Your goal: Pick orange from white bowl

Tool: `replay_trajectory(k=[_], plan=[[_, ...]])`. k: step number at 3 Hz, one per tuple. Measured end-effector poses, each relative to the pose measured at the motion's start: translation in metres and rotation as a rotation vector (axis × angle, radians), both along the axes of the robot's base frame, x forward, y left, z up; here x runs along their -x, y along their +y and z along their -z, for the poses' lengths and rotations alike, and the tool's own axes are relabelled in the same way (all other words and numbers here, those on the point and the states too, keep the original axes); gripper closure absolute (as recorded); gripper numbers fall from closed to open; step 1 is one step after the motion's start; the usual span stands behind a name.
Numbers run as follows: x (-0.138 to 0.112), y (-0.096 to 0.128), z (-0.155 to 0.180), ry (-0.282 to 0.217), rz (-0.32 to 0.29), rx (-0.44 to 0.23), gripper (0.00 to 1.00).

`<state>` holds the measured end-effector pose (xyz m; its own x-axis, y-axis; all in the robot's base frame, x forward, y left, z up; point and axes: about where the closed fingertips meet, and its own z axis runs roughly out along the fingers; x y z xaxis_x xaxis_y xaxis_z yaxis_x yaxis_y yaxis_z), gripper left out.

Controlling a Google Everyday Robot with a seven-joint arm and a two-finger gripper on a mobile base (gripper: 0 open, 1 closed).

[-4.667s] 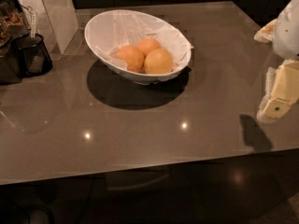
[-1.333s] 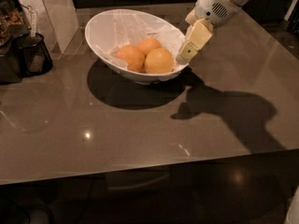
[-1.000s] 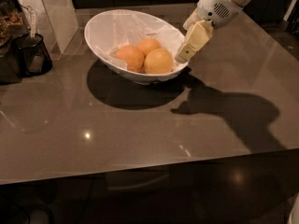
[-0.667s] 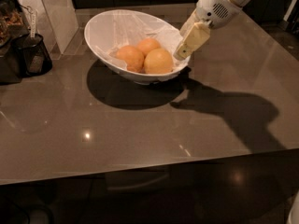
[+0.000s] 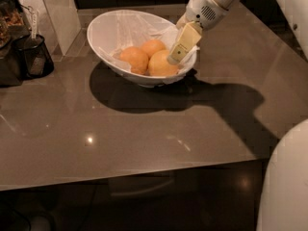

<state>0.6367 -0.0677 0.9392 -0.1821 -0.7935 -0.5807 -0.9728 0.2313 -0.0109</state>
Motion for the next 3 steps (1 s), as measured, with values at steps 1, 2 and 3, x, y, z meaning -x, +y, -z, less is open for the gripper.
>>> replay_trajectory(k=[1, 2, 3], plan=[[-0.008, 0.0, 0.006, 0.009, 0.012, -0.012, 0.06], [-0.014, 0.002, 0.018, 0.033, 0.021, -0.015, 0.11], [-0.018, 0.002, 0.03, 0.058, 0.034, -0.013, 0.13]])
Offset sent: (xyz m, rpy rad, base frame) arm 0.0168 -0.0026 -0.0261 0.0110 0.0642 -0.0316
